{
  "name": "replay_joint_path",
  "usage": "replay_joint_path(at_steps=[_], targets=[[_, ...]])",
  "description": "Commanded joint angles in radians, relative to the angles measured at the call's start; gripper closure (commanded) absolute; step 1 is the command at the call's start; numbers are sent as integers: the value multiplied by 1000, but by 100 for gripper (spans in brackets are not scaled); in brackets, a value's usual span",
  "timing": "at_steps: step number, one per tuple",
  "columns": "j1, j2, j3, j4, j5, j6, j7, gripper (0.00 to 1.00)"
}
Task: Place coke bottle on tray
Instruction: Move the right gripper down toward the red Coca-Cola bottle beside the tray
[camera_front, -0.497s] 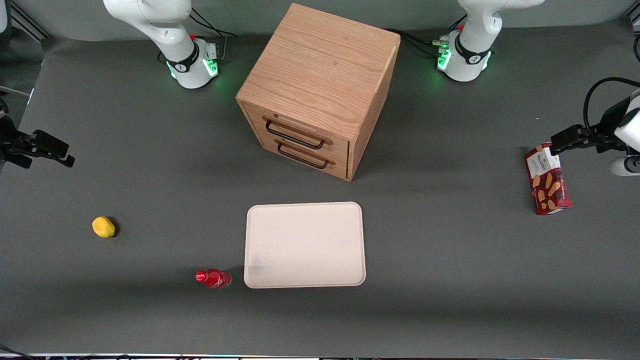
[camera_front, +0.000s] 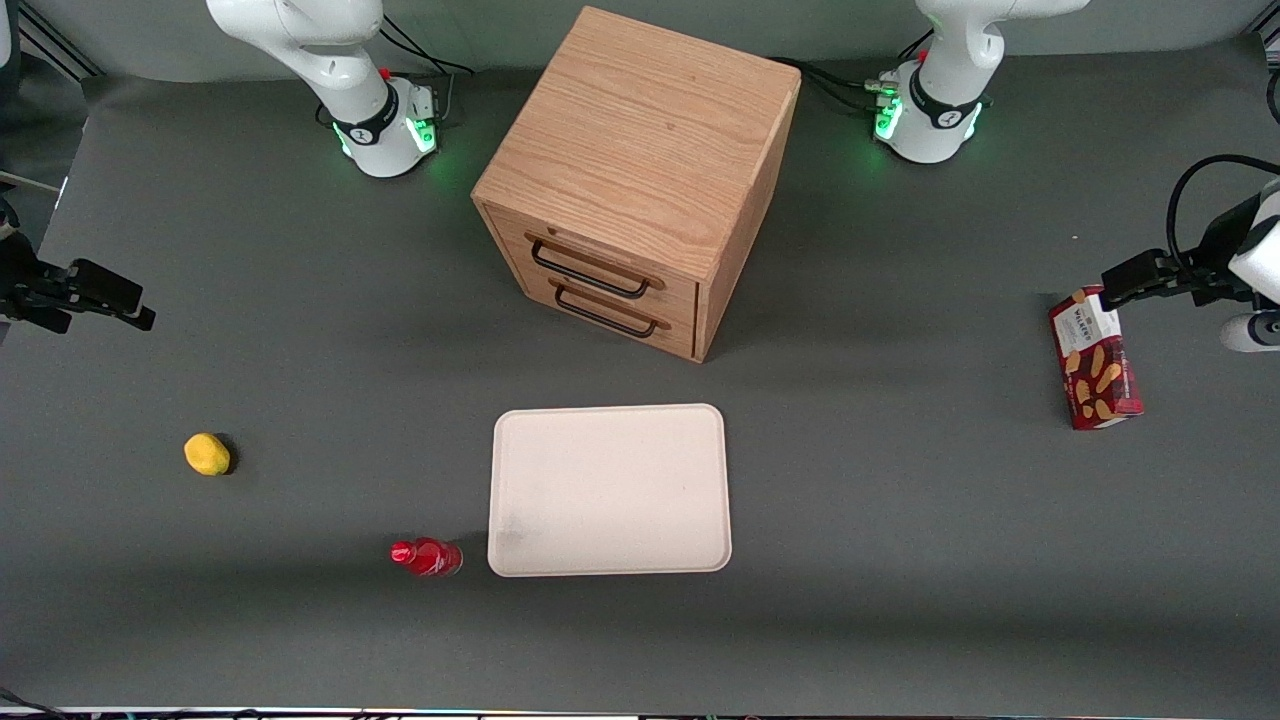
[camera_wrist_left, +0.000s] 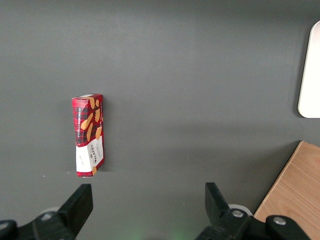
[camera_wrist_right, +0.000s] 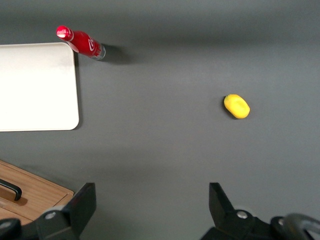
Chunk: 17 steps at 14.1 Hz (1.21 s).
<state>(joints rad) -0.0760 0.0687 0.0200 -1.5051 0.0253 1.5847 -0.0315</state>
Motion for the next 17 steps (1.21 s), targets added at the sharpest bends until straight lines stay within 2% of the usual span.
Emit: replay_joint_path(at_steps=[1,4,8,10,14,17], targets=[[-8,34,6,13,15,-19,9,0],[-10,75,9,69,18,-22,7,0],[-11,258,37,319,18,-138,7,0],[-11,321,75,408,13,-150,12,0],[-8,442,130,549,5,-118,13,0],[30,494,141,556,-15,10,22,0]])
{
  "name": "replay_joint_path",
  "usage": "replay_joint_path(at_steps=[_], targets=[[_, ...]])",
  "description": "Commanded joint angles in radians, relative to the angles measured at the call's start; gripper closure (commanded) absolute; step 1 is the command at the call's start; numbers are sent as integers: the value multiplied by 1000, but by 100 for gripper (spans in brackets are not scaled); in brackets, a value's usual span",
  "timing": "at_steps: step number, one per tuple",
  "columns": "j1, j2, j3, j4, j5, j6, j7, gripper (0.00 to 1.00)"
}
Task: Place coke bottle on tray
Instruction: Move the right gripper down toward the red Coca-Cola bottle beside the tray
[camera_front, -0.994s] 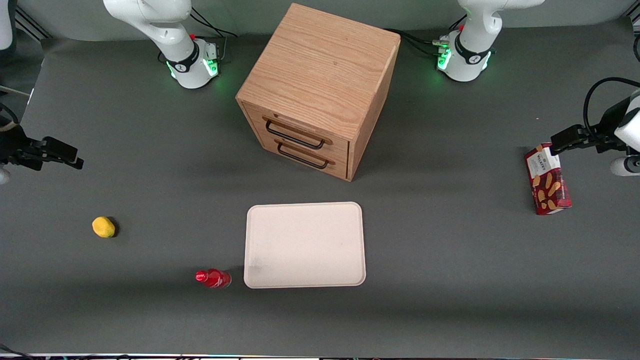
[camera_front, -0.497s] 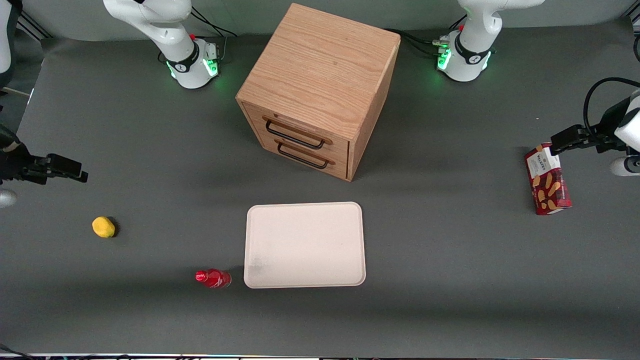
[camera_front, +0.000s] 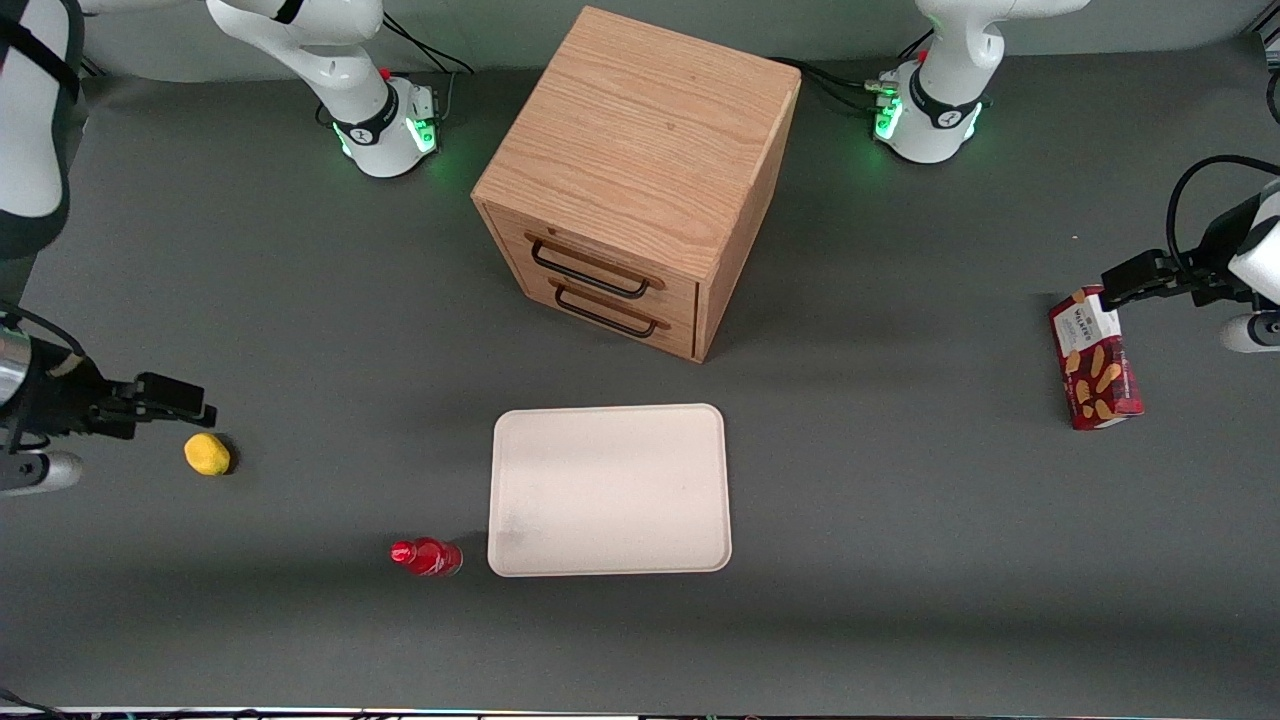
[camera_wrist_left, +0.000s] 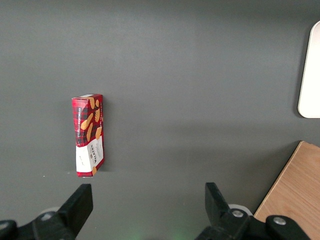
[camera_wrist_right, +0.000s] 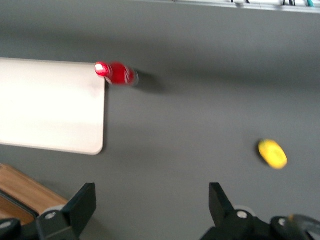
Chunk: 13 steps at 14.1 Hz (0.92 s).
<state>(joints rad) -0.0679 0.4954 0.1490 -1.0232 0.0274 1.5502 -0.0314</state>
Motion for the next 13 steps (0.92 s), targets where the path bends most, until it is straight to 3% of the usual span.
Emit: replay_joint_path(at_steps=[1,3,6,13], targets=[[33,83,14,74,-17,83,48,0],[71,116,12,74,-39,149,70,0],[121,181,14,74,-125,246,100,0],[175,301,18,71,-126,378,117,0]])
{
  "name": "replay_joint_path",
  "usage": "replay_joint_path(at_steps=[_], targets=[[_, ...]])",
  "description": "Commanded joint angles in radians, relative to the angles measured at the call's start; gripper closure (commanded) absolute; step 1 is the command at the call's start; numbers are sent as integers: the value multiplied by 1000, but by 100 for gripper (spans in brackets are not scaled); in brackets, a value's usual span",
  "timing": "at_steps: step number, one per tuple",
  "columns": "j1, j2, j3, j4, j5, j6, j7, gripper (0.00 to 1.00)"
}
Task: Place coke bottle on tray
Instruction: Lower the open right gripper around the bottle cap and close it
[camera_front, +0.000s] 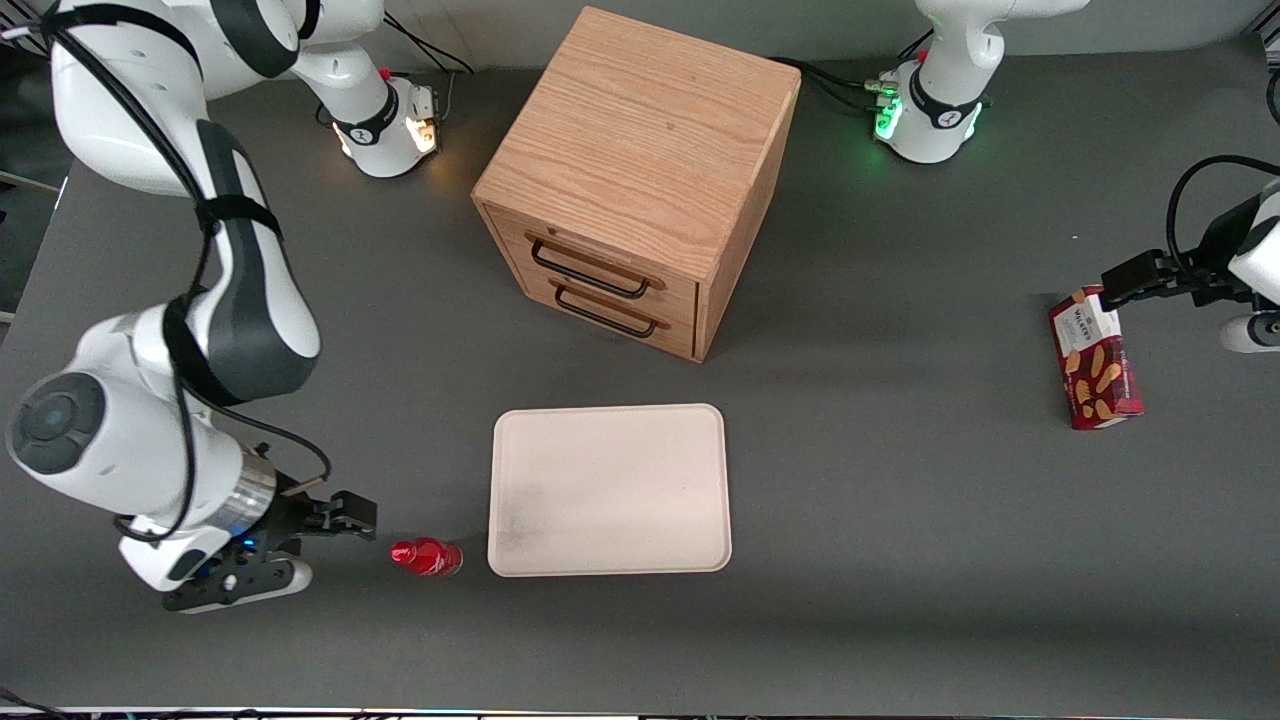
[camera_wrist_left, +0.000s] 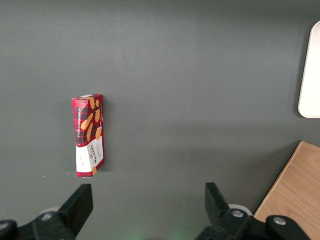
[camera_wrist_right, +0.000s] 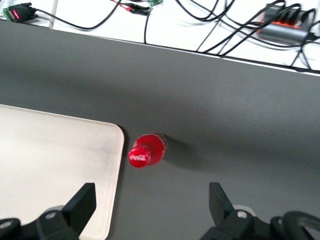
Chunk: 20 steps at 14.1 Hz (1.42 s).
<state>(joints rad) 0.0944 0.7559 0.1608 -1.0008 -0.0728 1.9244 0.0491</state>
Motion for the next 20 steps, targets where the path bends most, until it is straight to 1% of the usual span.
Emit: replay_joint_path(at_steps=[1,3,10,15,16,17,18,19,20], targets=[[16,52,6,47,-24,7,55,0],[28,68,6,30,-21,16,92,0],[25,137,5,25,-24,80,81,0],[24,143,3,8,-27,88,84,0],[24,143,3,5,-27,88,83,2],[22,143,3,5,-27,88,80,9],[22,143,2,5,-27,90,77,20],[19,143,2,4,-27,96,77,37],[19,143,2,4,-25,103,77,51]])
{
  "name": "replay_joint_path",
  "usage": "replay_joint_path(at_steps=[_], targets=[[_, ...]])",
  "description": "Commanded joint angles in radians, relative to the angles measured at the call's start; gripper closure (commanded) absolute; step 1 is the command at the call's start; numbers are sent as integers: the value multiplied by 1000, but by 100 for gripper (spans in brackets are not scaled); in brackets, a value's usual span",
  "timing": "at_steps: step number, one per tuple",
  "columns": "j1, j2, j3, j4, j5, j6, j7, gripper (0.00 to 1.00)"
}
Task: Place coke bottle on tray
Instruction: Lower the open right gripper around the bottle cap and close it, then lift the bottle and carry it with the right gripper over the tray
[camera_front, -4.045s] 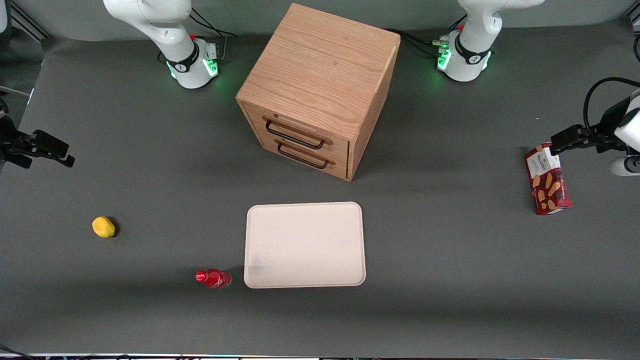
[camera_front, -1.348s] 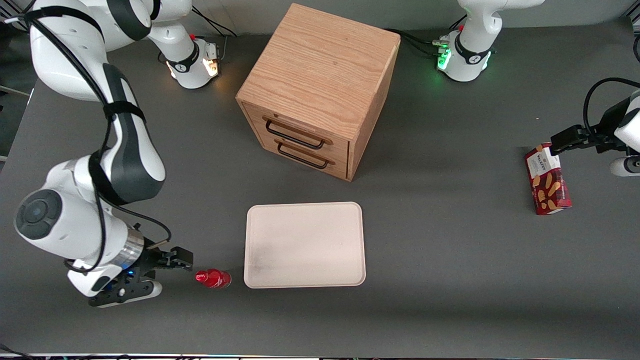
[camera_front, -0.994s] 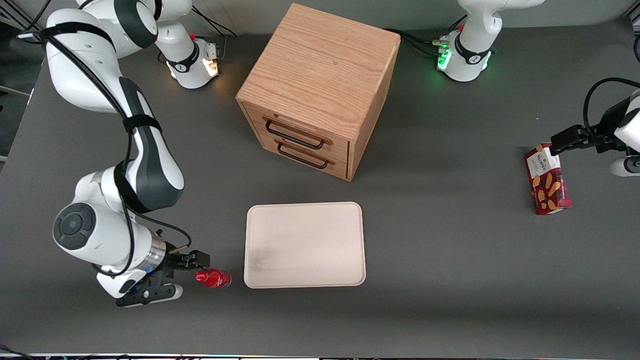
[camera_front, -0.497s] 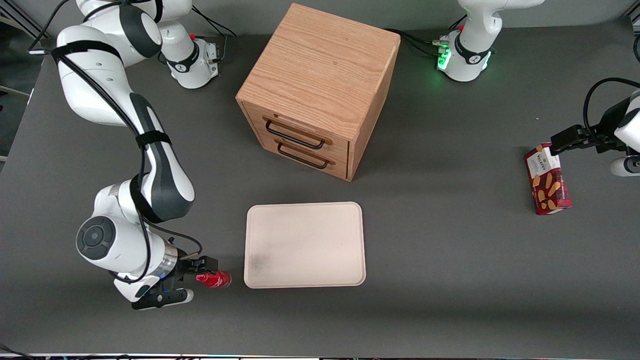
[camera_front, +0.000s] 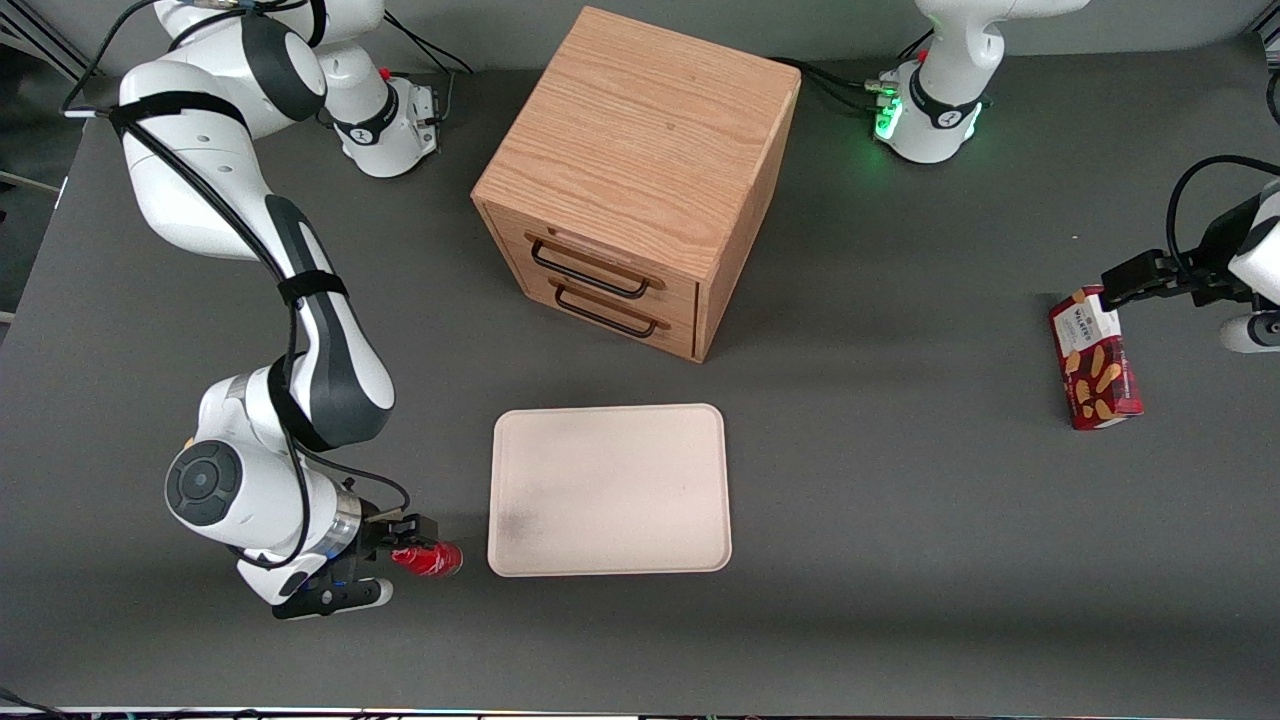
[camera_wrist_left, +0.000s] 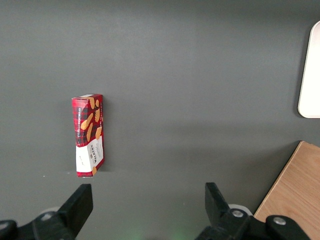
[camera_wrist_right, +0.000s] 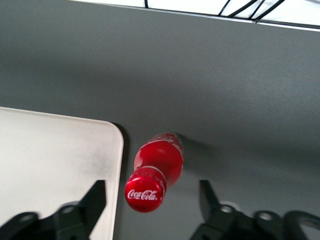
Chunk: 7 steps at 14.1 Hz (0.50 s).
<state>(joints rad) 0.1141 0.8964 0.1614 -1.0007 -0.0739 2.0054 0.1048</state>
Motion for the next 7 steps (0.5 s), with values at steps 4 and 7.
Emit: replay_joint_path(at_steps=[4,7], targets=[[-1,4,1,-16,-20,49,21,73],[-2,4,1,-16,-21,49,21,94]])
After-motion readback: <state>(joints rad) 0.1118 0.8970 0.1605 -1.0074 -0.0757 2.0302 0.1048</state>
